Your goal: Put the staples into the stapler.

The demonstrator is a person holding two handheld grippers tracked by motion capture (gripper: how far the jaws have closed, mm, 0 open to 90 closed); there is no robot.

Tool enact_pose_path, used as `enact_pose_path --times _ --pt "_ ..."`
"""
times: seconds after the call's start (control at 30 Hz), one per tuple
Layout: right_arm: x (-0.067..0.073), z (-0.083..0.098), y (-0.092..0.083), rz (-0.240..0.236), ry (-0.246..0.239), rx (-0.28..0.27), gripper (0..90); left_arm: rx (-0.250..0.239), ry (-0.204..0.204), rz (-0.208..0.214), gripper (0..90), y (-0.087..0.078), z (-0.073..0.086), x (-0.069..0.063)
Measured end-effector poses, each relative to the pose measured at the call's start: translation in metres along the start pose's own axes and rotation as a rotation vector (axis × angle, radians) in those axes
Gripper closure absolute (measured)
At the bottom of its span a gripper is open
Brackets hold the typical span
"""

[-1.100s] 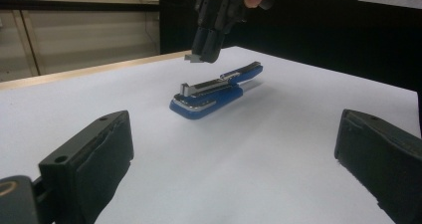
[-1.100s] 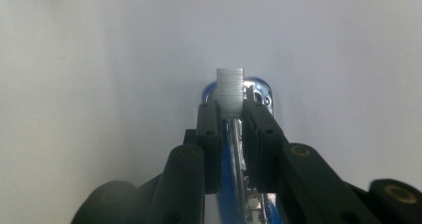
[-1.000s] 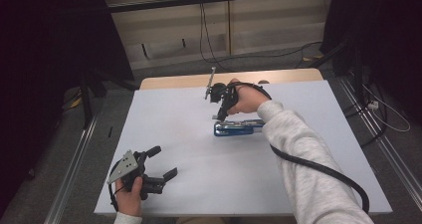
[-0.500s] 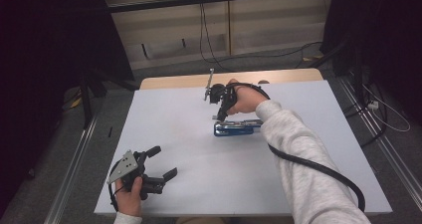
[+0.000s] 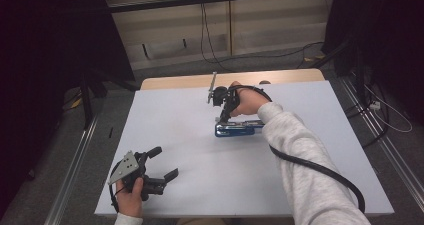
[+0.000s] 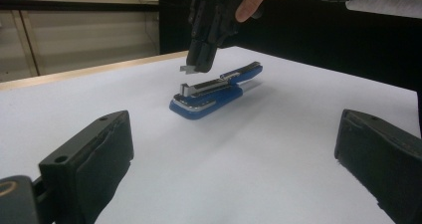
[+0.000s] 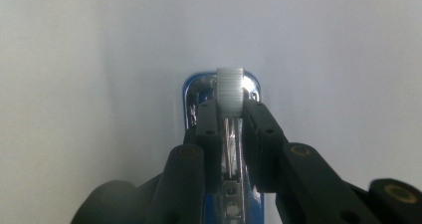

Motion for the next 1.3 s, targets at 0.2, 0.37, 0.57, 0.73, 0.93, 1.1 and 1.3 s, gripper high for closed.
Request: enact_pose_path --times 0.2,0.37,0.57,0.73,0.93,1.1,1.3 --pt "-0.001 0.002 0.003 -0.003 -0.008 0.001 78.6 0.000 -0.003 0.000 2.0 0.000 0.000 0.000" --pt "-0.001 0.003 0.008 -0.001 -0.022 0.004 78.6 -0.001 -0.005 0.001 2.0 0.000 0.000 0.000" --pt "-0.001 0.004 0.011 -0.001 -0.030 0.010 78.5 -0.002 -0.004 0.002 2.0 0.000 0.000 0.000" --pt "-0.002 0.005 0.013 -0.002 -0.032 0.013 78.5 -0.001 -0.005 0.001 2.0 0.000 0.000 0.000" --pt "0.000 0.006 0.017 -0.014 -0.022 0.026 78.5 0.000 0.002 0.000 2.0 0.000 0.000 0.000" --pt "0.000 0.006 0.017 -0.012 -0.022 0.025 78.5 0.001 0.002 0.001 2.0 0.000 0.000 0.000" --pt "0.000 0.006 0.019 -0.005 -0.020 0.024 76.4 0.003 0.002 0.001 2.0 0.001 0.000 0.001"
Point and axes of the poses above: each handheld gripper's, and its own axes: y roughly forward along the jaws, z roughly out of its underside, x roughly to its left, the point moved 1 cm from there along y, roughly forward along the jaws, and after that the axes turned 10 degrees about -y, right-handed, at the moved point
